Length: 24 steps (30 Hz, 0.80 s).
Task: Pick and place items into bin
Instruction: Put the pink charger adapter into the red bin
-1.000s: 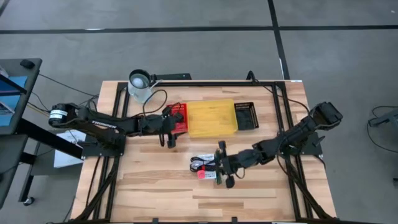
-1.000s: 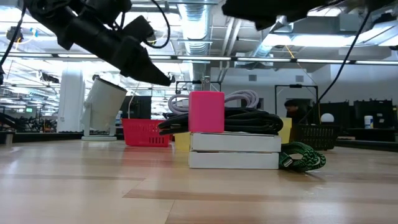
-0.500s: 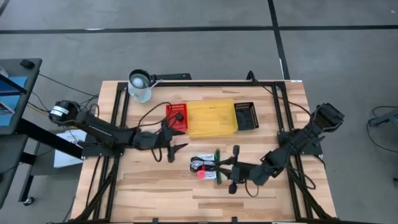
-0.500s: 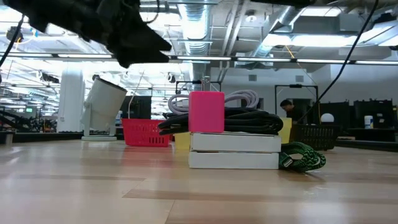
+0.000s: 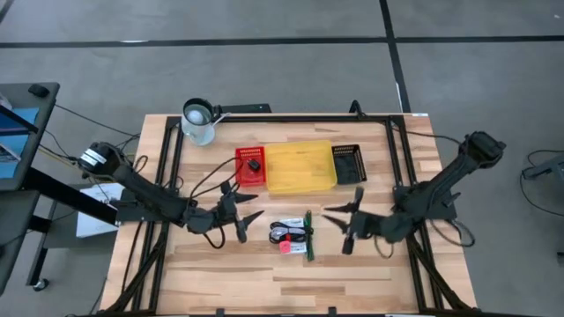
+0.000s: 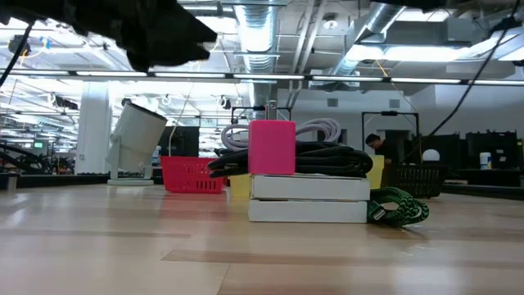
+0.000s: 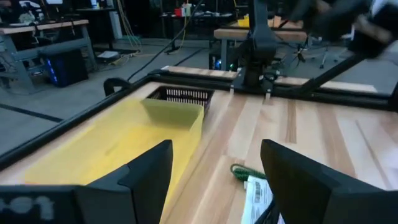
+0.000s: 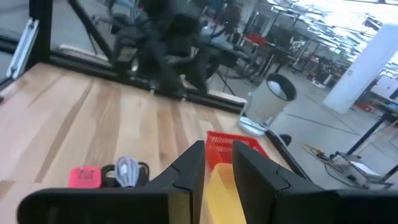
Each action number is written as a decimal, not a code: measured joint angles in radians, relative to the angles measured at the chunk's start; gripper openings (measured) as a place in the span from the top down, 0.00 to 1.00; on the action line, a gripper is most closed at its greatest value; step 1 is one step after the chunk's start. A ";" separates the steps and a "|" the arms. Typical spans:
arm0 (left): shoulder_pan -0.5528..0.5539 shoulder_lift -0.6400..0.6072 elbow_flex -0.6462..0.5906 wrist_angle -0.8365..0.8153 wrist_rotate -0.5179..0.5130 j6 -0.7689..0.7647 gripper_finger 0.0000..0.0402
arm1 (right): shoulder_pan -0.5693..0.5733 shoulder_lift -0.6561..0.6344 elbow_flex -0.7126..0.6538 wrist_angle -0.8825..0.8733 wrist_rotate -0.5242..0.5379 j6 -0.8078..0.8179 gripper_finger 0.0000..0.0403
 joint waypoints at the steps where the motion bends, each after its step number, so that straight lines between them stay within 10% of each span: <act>1: 0.000 0.018 0.000 0.022 0.006 -0.005 0.41 | -0.004 -0.035 -0.025 0.005 -0.001 0.000 0.81; 24: 0.059 0.150 0.001 0.186 0.419 0.014 0.41 | -0.017 -0.224 -0.176 0.028 -0.002 -0.042 0.81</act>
